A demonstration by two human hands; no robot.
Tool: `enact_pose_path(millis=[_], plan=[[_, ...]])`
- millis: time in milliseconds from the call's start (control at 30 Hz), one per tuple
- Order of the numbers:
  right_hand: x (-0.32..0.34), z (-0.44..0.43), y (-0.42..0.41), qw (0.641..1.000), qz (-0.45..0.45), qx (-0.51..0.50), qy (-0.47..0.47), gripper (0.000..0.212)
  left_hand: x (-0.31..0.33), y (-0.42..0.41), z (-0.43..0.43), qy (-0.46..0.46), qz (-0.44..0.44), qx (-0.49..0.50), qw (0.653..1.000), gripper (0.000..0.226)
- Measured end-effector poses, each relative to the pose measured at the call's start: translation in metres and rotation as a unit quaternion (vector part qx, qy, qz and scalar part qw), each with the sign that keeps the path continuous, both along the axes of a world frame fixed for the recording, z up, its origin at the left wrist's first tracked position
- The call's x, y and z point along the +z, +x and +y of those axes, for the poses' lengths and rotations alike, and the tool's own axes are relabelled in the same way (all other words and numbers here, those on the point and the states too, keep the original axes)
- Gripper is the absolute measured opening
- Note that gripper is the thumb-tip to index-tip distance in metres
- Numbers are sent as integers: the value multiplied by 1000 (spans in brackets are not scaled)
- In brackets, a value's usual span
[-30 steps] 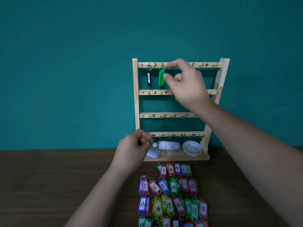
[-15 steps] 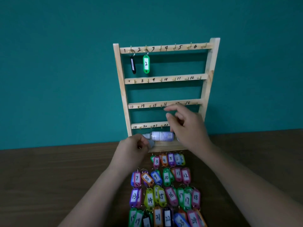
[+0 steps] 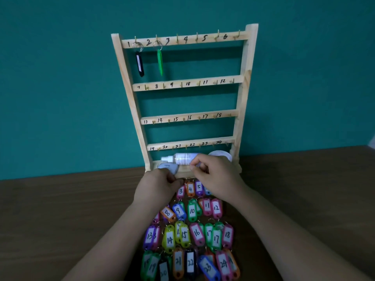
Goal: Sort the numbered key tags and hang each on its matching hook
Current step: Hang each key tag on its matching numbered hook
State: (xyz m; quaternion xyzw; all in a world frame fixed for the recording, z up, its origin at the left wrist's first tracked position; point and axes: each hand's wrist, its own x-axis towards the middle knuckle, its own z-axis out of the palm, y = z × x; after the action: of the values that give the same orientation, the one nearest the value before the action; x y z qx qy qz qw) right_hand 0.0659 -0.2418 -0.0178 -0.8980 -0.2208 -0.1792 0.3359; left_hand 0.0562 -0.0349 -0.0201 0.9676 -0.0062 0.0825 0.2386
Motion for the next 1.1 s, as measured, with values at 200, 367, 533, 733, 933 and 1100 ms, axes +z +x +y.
enact_pose_path(millis=[200,367,533,733,933,1100], plan=[[-9,5,-3,999,38,34,18,6,-6,-1,-4,-20,-2,13,1000,16],[-12,8,-4,997,60,50,14,6,-7,2,-3,-29,15,17,999,15],[-14,11,-4,999,30,38,-11,12,-6,2,0,-43,28,10,999,13],[-17,16,-5,998,22,19,-48,19,-4,2,1,-25,27,3,999,10],[-17,18,-6,999,28,9,-44,20,-2,3,1,47,50,-15,998,19],[-17,20,-8,999,35,-1,-18,28,5,1,6,-37,23,-46,998,15]])
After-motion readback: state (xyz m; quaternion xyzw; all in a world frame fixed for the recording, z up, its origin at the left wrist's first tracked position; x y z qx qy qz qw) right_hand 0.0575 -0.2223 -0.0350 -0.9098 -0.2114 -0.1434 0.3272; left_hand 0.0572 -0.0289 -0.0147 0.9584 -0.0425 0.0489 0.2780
